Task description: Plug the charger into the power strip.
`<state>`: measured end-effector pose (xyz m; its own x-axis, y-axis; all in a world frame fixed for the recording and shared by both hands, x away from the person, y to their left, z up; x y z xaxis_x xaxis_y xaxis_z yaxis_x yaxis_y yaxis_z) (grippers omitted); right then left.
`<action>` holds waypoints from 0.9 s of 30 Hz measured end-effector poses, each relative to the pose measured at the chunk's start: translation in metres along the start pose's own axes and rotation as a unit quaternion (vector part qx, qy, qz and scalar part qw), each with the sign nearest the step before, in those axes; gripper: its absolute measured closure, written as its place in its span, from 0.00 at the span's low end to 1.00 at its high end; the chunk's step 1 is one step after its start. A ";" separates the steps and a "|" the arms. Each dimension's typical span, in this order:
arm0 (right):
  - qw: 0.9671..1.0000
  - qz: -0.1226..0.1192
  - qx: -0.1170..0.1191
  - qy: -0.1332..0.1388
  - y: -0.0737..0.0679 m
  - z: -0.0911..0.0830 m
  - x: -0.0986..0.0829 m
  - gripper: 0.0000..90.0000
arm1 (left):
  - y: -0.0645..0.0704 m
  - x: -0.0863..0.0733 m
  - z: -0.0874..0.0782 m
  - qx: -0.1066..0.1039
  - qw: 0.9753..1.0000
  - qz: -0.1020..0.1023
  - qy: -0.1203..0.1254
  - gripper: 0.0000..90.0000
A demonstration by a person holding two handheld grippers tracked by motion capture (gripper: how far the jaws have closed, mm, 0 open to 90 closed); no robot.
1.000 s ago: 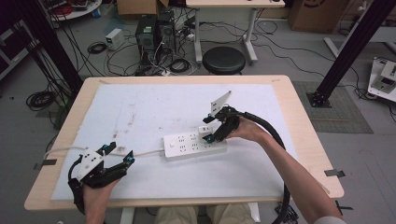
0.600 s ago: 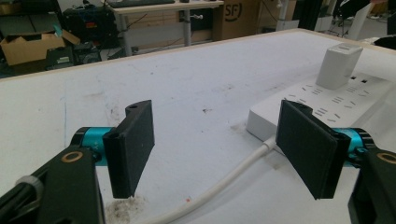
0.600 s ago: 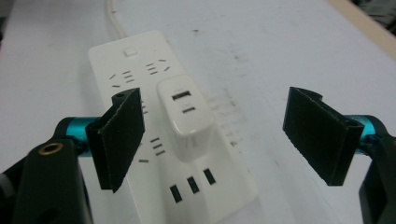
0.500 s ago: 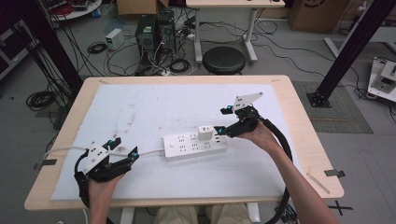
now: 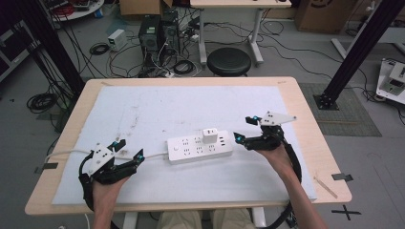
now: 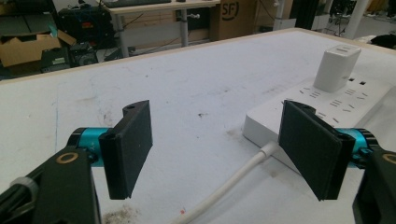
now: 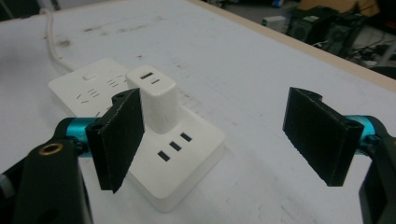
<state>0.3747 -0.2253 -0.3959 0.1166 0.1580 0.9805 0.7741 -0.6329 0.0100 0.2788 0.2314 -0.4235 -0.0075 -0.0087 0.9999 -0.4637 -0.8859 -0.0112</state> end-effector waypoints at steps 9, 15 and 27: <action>0.993 0.025 -0.097 0.059 -0.006 -0.038 -0.019 0.28 | 0.000 0.001 0.002 -0.001 1.000 0.001 -0.001 0.29; 0.989 0.036 -0.130 0.065 -0.010 -0.053 -0.024 0.27 | 0.002 0.001 0.001 0.000 1.000 0.002 -0.002 0.29; 0.984 0.034 -0.168 0.056 -0.033 -0.064 -0.039 0.24 | 0.001 0.001 -0.002 0.007 1.000 0.000 0.000 0.29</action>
<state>0.3045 -0.2591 -0.4219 0.0782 0.0337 0.9964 0.5160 -0.8565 -0.0115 0.2767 0.2313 -0.4225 -0.0073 -0.0081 0.9999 -0.4516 -0.8921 -0.0105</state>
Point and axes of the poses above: each handheld gripper's, and its own axes: z roughly forward along the jaws, x roughly out of its top, y roughly to its right, the point moved 2 cm from there along z, roughly forward along the jaws, and after that the axes turned 14 degrees about y, right-handed, at the moved point
